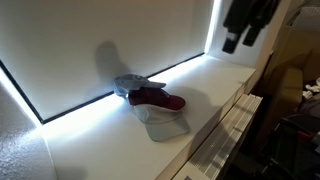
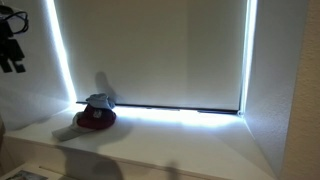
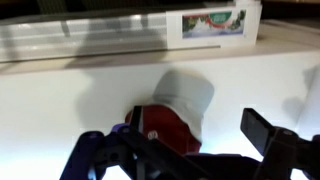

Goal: Move the grey cap to the right then back to the left

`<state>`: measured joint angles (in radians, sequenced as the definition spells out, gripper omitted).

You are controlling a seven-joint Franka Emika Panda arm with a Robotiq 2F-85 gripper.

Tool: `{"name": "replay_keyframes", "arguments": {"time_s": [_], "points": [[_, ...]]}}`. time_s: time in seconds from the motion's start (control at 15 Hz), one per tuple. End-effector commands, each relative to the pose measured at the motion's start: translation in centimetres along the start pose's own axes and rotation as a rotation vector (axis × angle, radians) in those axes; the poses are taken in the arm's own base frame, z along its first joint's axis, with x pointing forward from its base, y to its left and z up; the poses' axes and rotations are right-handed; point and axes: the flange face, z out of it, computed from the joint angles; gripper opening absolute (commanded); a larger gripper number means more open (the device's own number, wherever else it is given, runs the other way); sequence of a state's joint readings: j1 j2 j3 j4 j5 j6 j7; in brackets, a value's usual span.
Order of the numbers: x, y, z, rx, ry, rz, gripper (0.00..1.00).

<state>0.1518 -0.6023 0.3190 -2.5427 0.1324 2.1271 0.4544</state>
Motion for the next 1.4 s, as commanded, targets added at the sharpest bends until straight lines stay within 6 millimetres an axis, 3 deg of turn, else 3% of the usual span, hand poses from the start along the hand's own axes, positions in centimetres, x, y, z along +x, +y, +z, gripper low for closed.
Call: {"name": "replay_keyframes", "arguments": {"time_s": [0.0, 0.13, 0.2, 0.4, 0.6, 0.67, 0.73, 0.8, 1.0, 1.13, 1.27, 1.33], "points": [[8.1, -1.6, -2.2, 0.013, 0.152, 0.040, 1.00], [12.0, -2.6, -2.7, 0.022, 0.172, 0.035, 1.00], [8.0, -1.2, -3.3, 0.019, 0.171, 0.031, 1.00], [11.5, -2.2, -2.6, 0.033, 0.160, 0.032, 1.00], [12.0, -2.7, -2.1, 0.036, 0.167, 0.037, 1.00], [12.9, -3.1, -1.2, 0.031, 0.158, 0.056, 1.00], [14.3, -3.7, 0.9, 0.021, 0.135, 0.075, 1.00], [13.0, -2.8, 1.8, -0.007, 0.117, 0.092, 1.00], [14.1, -3.2, 7.5, -0.078, 0.089, 0.115, 1.00], [14.5, -3.5, 10.1, -0.126, 0.077, 0.123, 1.00], [14.5, -4.4, 11.5, -0.171, 0.081, 0.138, 1.00], [13.9, -3.3, 10.8, -0.148, 0.066, 0.124, 1.00]]}}
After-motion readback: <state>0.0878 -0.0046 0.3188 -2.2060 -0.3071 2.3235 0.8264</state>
